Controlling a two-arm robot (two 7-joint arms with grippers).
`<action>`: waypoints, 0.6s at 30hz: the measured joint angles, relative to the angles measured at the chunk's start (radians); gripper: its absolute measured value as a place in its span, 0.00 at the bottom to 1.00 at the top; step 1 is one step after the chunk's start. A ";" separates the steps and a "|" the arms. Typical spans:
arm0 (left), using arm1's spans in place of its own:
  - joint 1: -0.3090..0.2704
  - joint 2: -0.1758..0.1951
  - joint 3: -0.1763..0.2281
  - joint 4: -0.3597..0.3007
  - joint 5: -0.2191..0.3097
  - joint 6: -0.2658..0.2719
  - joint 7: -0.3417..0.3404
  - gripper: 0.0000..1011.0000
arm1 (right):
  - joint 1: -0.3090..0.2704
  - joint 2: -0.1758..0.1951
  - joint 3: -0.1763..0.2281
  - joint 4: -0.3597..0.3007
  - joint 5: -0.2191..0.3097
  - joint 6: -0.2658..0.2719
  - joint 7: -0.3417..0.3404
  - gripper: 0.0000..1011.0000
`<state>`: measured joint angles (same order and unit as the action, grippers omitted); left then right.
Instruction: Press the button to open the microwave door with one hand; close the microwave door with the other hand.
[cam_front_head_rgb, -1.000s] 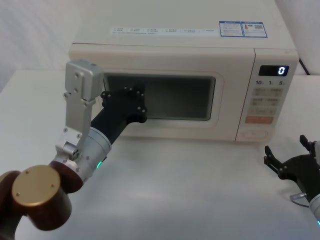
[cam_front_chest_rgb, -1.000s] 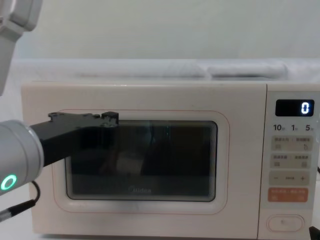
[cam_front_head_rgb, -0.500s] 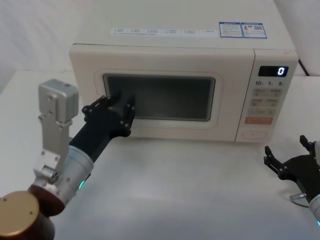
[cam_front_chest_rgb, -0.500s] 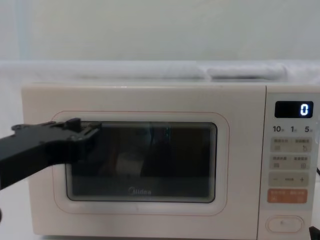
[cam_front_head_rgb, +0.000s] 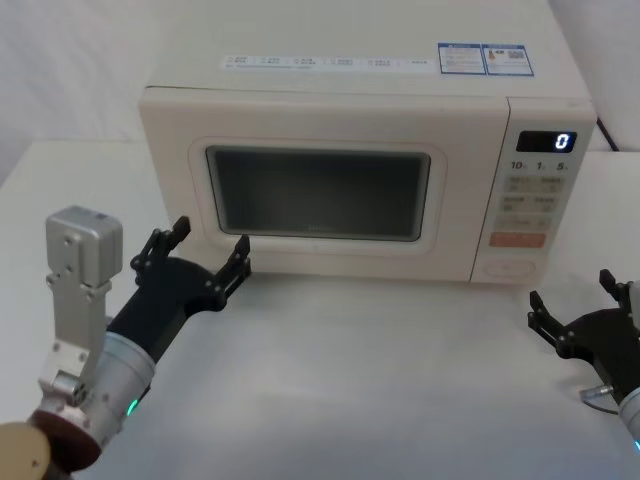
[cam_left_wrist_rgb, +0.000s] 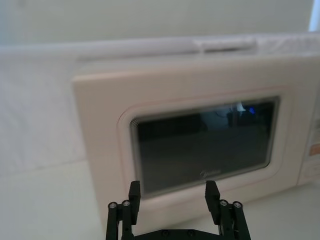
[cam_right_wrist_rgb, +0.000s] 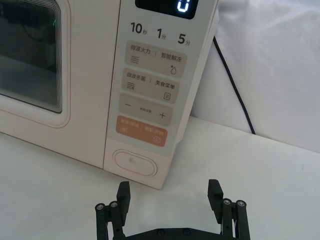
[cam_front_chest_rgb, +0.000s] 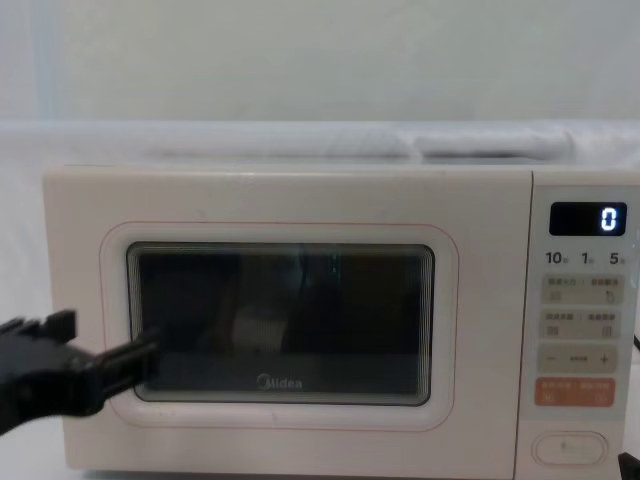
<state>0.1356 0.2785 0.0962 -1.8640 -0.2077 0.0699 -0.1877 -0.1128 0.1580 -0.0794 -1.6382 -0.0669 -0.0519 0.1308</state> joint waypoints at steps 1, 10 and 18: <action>0.006 -0.003 -0.007 0.008 -0.004 0.000 0.003 0.84 | 0.000 0.000 0.000 0.000 0.000 0.000 0.000 0.99; 0.024 -0.020 -0.038 0.068 -0.024 0.002 0.019 0.99 | 0.000 0.000 0.000 0.000 0.000 0.000 0.000 0.99; 0.027 -0.029 -0.049 0.099 -0.022 0.010 0.032 0.99 | 0.000 0.000 0.000 0.000 0.000 0.000 0.000 0.99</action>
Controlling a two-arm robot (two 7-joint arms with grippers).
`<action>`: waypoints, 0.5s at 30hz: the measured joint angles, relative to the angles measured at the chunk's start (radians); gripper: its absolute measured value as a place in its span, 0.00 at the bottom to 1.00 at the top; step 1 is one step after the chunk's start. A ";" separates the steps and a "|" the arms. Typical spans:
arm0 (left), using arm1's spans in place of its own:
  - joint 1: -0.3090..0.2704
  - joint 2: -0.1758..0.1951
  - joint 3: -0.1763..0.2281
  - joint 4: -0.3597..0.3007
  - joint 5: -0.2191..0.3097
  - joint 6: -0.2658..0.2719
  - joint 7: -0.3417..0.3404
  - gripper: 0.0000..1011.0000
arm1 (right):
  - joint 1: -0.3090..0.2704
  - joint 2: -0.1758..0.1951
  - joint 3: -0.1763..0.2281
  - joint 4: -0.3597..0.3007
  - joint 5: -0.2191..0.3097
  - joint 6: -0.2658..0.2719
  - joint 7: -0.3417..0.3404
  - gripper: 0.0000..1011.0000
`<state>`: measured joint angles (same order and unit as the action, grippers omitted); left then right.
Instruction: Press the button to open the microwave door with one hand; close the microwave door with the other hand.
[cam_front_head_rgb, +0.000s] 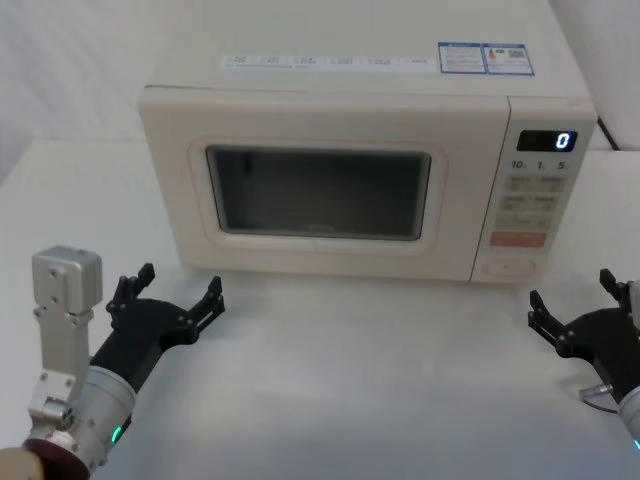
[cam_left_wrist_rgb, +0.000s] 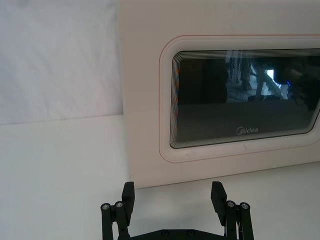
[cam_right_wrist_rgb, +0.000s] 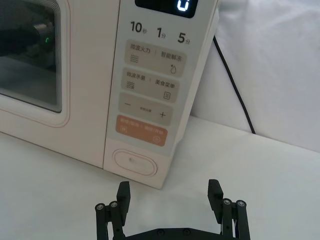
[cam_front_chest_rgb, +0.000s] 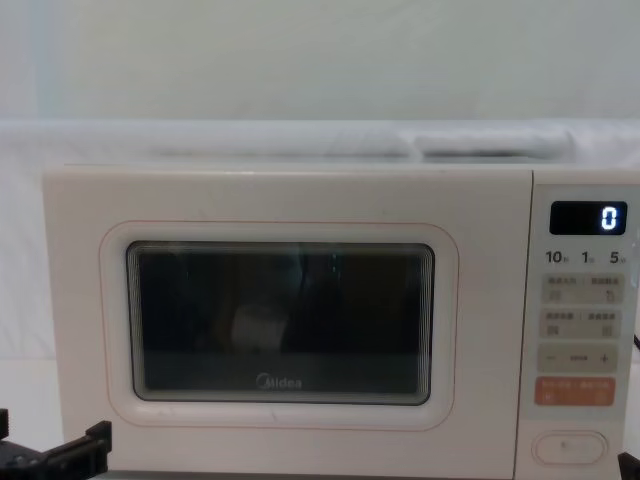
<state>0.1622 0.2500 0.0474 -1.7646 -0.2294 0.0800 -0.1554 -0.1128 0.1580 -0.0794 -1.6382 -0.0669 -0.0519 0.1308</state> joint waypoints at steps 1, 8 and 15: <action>0.000 0.000 0.000 0.000 0.000 0.000 0.000 0.99 | 0.000 0.000 0.000 0.000 0.000 0.000 0.000 0.99; 0.000 0.000 0.000 -0.002 0.000 0.000 -0.001 0.99 | 0.000 0.000 0.000 0.000 0.000 0.000 0.000 0.99; -0.001 0.000 0.001 -0.004 -0.001 0.000 -0.001 0.99 | 0.000 0.000 0.000 0.000 0.000 0.000 0.000 0.99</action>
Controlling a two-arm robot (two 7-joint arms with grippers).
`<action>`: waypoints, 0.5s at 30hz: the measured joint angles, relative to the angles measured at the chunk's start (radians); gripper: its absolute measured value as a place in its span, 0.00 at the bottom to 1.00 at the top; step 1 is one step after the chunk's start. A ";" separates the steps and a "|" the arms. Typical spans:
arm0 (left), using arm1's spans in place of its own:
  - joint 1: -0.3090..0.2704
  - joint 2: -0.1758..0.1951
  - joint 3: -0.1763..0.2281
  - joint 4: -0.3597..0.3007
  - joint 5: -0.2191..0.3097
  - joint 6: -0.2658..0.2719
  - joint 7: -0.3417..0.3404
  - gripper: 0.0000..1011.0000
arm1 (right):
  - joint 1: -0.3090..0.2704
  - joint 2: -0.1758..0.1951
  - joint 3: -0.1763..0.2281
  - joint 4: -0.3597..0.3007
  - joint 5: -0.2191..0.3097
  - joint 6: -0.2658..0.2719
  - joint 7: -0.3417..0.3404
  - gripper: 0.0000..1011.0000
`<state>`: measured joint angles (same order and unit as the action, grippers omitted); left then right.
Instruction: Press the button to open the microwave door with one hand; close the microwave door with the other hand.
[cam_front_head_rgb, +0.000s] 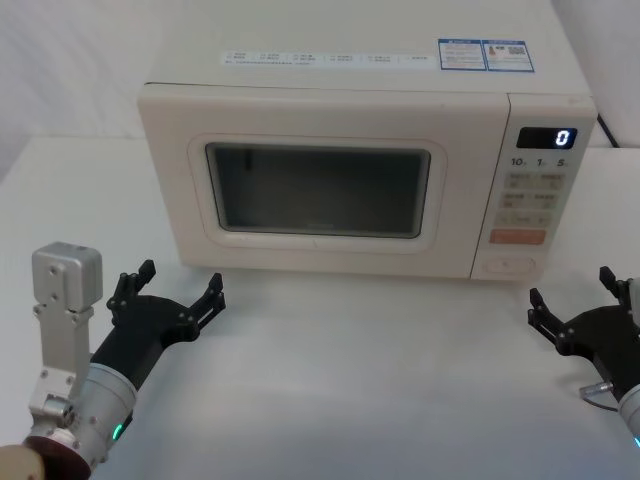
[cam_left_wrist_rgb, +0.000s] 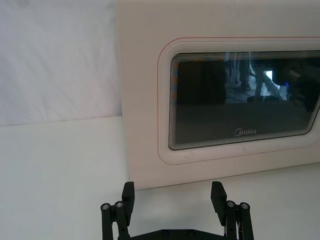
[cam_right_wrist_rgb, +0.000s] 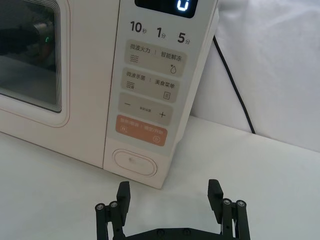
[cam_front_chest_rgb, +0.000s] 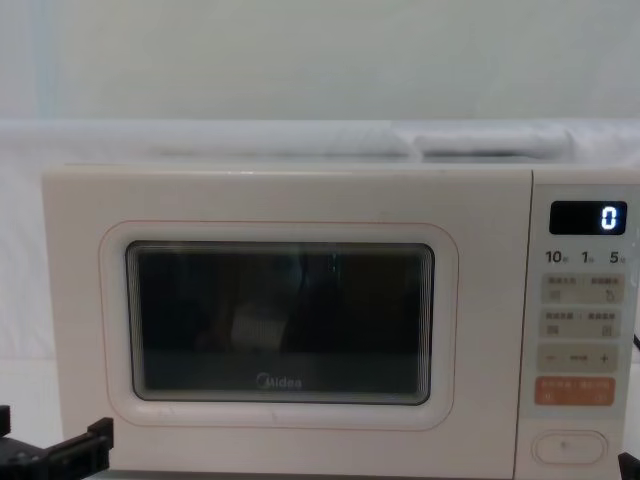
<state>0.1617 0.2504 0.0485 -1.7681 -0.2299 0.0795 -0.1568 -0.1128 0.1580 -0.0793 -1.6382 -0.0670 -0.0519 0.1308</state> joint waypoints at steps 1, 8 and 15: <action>0.000 0.000 0.000 0.000 0.000 0.000 0.000 0.99 | 0.000 0.000 0.000 0.000 0.000 0.000 0.000 0.99; 0.000 0.000 0.001 -0.001 0.000 -0.001 -0.001 0.99 | 0.000 0.000 0.000 0.000 0.000 0.000 0.000 0.99; 0.000 0.000 0.001 -0.002 0.000 -0.001 -0.001 0.99 | 0.000 0.000 0.000 0.000 0.000 0.000 0.000 0.99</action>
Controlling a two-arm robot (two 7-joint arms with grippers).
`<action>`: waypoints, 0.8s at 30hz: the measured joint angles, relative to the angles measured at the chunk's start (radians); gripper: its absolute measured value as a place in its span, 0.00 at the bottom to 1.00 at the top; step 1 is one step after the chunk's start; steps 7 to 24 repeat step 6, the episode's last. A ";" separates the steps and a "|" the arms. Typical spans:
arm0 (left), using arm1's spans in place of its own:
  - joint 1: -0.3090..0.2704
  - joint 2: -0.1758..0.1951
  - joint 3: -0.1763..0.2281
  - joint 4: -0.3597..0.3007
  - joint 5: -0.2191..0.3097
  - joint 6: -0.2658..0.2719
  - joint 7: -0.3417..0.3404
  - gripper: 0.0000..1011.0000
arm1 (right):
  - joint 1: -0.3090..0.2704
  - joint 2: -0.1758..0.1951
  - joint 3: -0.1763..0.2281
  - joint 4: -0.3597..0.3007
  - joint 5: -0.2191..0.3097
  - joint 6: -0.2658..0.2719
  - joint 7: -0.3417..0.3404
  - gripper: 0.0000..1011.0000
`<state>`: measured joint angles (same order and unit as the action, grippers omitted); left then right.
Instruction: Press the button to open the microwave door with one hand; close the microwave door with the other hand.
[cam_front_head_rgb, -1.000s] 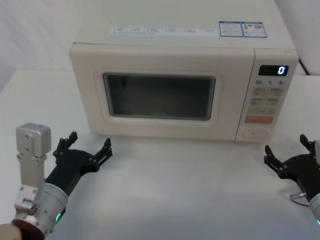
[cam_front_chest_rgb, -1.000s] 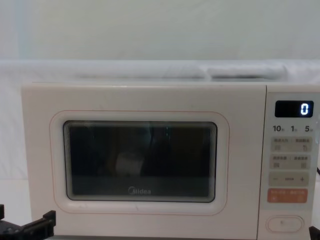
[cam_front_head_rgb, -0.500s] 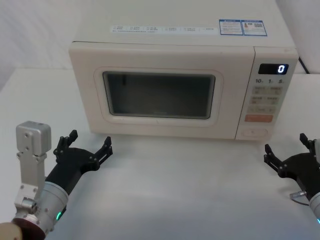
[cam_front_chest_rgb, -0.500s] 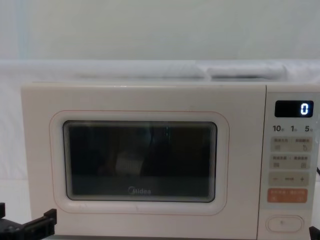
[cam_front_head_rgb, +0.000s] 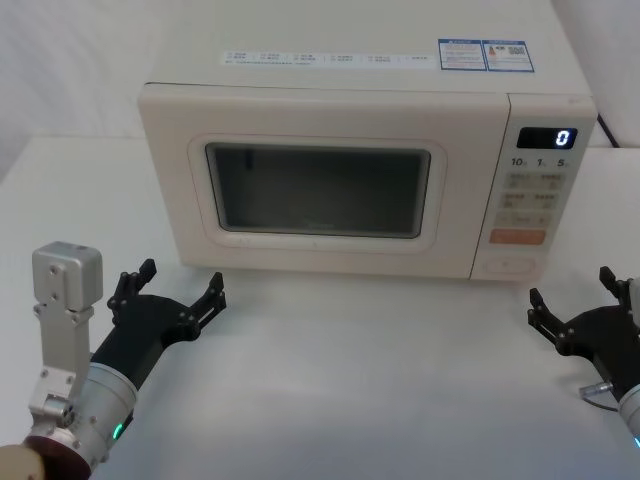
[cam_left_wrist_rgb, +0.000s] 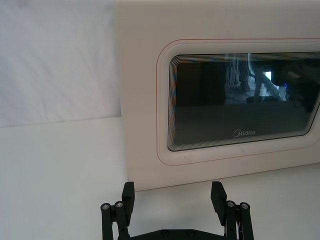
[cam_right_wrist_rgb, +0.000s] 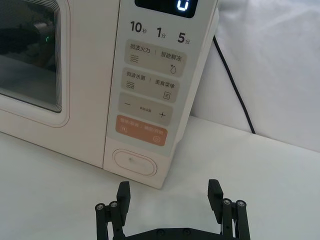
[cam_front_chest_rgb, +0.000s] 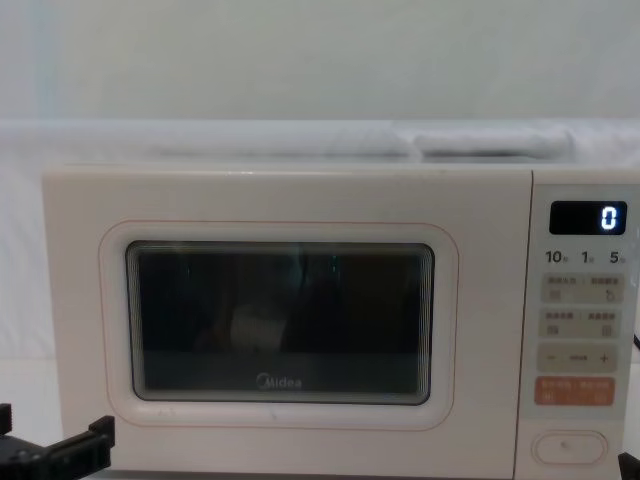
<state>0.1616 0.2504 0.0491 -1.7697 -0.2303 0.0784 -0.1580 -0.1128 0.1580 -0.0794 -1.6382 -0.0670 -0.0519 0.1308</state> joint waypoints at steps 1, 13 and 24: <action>0.000 0.000 0.000 0.000 0.000 0.000 0.000 0.99 | 0.000 0.000 0.000 0.000 0.000 0.000 0.000 0.99; 0.000 0.000 0.000 0.000 0.000 0.000 -0.001 0.99 | 0.000 0.000 0.000 0.000 0.000 0.000 0.000 0.99; 0.000 0.000 0.000 0.000 0.000 0.000 -0.001 0.99 | 0.000 0.000 0.000 0.000 0.000 0.000 0.000 0.99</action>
